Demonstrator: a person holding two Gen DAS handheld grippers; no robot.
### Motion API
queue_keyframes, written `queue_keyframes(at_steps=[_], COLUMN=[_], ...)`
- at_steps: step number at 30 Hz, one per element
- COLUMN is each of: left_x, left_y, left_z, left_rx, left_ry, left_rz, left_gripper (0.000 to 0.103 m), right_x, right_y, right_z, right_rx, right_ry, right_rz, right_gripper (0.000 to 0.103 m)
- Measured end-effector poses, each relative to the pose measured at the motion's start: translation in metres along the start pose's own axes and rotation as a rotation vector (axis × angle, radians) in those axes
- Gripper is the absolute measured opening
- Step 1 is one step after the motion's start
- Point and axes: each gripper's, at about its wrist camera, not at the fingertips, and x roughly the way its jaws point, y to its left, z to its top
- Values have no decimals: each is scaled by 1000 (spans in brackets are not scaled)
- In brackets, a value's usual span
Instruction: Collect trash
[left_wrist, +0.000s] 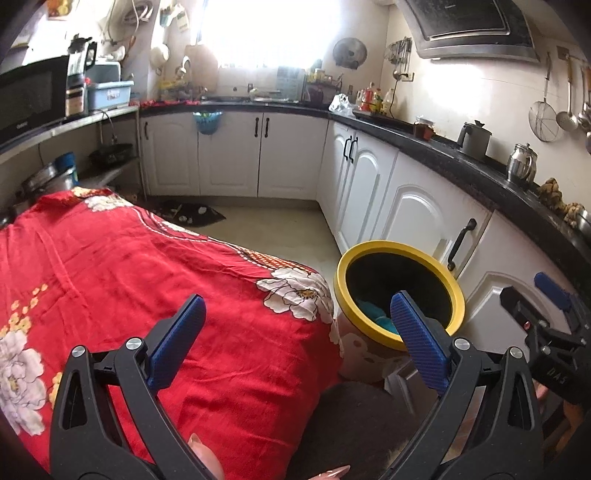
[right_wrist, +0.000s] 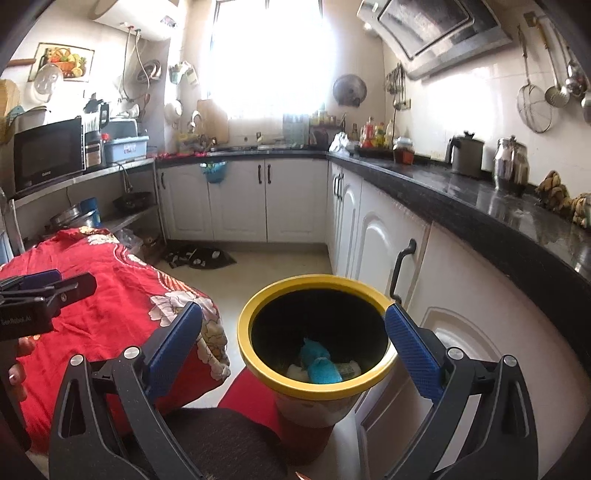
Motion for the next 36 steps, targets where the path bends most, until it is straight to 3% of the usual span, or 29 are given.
queue_keyframes(at_steps=[9, 16, 36], left_x=[-23, -35, -41], left_y=[-5, -5, -2], left_z=[-15, -25, -26], left_rx=[40, 37, 21], left_ry=[-96, -120, -131], left_rz=[18, 14, 24], left_gripper=[92, 92, 92], right_x=[-28, -40, -41], right_y=[9, 15, 18], right_z=[-16, -29, -26], right_rx=[21, 25, 6], right_ry=[-126, -133, -139], right_rz=[-16, 12, 18], right_gripper=[97, 97, 97])
